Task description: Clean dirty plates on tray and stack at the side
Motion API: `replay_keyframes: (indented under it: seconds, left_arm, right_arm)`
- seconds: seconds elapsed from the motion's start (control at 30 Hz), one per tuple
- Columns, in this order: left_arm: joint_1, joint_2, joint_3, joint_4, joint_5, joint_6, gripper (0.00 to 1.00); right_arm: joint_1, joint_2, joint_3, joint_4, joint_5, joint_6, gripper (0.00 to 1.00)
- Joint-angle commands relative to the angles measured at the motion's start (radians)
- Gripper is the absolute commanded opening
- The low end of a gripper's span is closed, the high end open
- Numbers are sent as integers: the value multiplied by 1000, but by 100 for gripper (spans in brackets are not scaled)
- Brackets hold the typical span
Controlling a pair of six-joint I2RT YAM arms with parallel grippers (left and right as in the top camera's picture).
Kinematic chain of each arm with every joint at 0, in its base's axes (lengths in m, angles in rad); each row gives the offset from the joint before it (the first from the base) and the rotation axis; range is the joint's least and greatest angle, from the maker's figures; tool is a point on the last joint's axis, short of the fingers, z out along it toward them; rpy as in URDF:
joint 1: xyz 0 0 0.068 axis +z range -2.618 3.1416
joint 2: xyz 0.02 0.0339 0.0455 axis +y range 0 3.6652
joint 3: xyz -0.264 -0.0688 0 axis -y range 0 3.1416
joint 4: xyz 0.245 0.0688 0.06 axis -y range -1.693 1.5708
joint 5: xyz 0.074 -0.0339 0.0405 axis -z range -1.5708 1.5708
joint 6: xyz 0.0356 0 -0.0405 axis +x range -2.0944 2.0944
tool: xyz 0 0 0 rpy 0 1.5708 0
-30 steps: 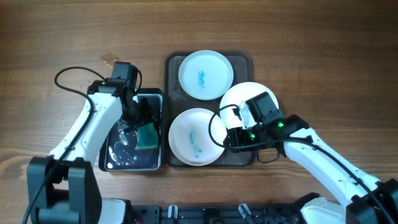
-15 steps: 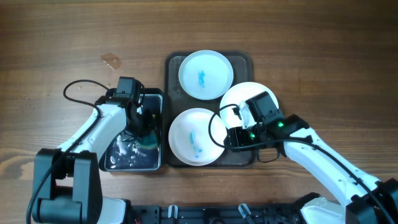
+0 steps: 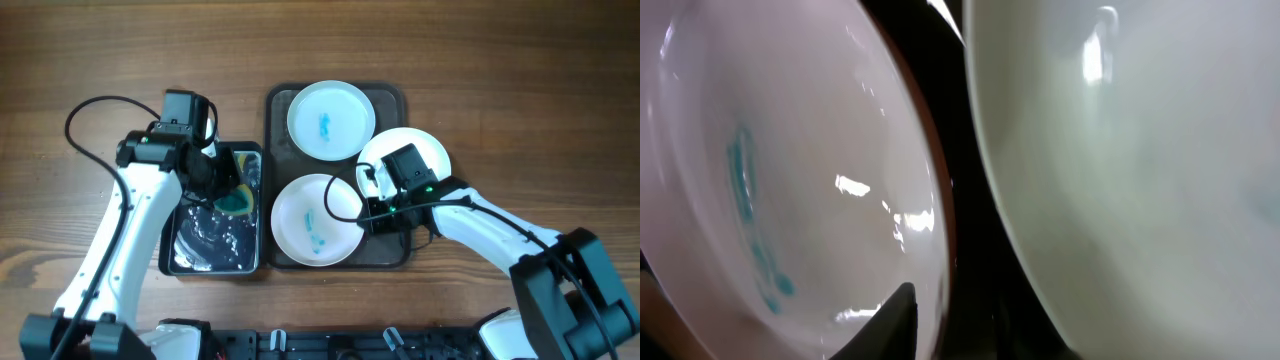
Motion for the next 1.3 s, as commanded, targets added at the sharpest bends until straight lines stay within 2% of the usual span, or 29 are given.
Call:
replay_keyframes:
  seconds: [0.0,0.1,0.27,0.33,0.47,0.67,0.83,0.9,1.0,1.1,1.2,1.27]
  left_arm:
    - [-5,-18,14,2,47,11,4]
    - [-41,-16,14,23,77,3,4]
    - [-137,16,14,89,87,-59,4]
    - [-197,65,13,135,89,-117,4]
    - [-292,176,13,220,132,-214,4]
    - [-426,375,14,361,163,-422,4]
    - [-482,484,14,469,235,-446,4]
    - [-485,509,14,428,179,-446,4]
    - [-464,512,14,308,-51,-446,4]
    - [-420,510,14,222,-207,-436,4]
    - [-379,510,15,205,-237,-358,4]
    - [-373,510,16,205,-237,-348,4]
  right_arm:
    - [4,39,-4,59,121,62,17]
    - [4,39,4,95,205,140,5]
    - [4,39,9,85,272,195,4]
    - [4,39,9,53,312,240,4]
    - [4,39,9,51,311,241,4]
    - [4,38,9,51,311,244,4]
    - [4,38,9,49,311,240,4]
    - [4,38,9,48,311,240,4]
    - [4,38,9,45,311,238,4]
    - [4,38,9,42,311,238,4]
    - [4,38,9,41,312,238,4]
    - [4,38,9,41,312,238,4]
